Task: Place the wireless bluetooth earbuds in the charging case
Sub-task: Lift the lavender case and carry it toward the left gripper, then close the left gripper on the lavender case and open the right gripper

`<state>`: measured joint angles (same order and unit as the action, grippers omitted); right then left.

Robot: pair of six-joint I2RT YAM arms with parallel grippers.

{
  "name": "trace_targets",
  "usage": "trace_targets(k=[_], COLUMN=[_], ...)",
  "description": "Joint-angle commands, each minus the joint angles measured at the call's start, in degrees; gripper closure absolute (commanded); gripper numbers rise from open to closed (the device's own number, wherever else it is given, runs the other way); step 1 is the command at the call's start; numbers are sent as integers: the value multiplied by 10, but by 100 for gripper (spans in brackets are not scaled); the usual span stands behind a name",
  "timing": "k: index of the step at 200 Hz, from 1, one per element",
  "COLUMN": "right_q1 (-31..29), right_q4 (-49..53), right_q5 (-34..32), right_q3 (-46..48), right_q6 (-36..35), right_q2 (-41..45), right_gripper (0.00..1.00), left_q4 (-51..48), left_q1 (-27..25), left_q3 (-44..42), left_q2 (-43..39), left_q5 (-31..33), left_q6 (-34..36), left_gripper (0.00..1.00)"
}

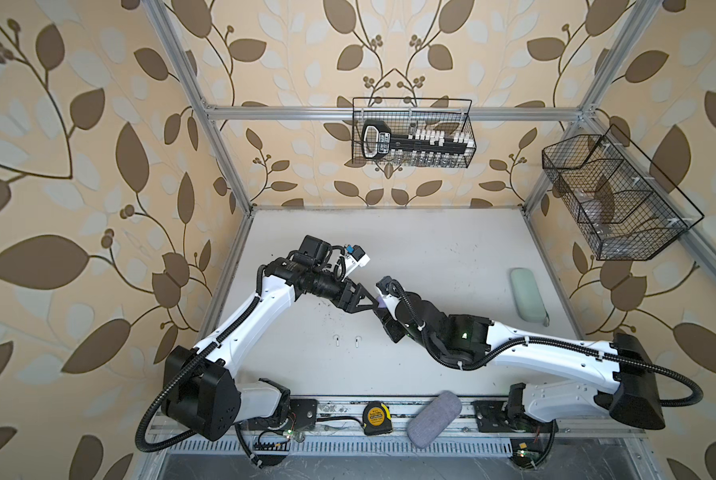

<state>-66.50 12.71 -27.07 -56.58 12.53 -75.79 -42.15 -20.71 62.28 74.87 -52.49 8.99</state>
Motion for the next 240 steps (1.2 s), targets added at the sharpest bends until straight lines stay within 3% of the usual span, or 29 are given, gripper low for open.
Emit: trace_targets(k=[1,58,147,240], right_q1=[-5,-11,-13,-13], right_q4=[-1,-9,-24,-27], right_q5=[-7,-11,-5,-24], right_q3=[-19,-21,-34,-41], right_q6=[-9,-12,-14,-24], right_q2=[-11,-15,-29,-14], right_gripper=[88,89,90,91], left_q4=[-16,-47,-79,-100], left_q1=[-6,-20,-35,-41], left_q3=[25,32,37,44], left_q2=[-1,8,14,27], left_q5=[-19,-43,-58,-62], left_q6=[11,38,69,88], left_gripper=[22,28,44,51])
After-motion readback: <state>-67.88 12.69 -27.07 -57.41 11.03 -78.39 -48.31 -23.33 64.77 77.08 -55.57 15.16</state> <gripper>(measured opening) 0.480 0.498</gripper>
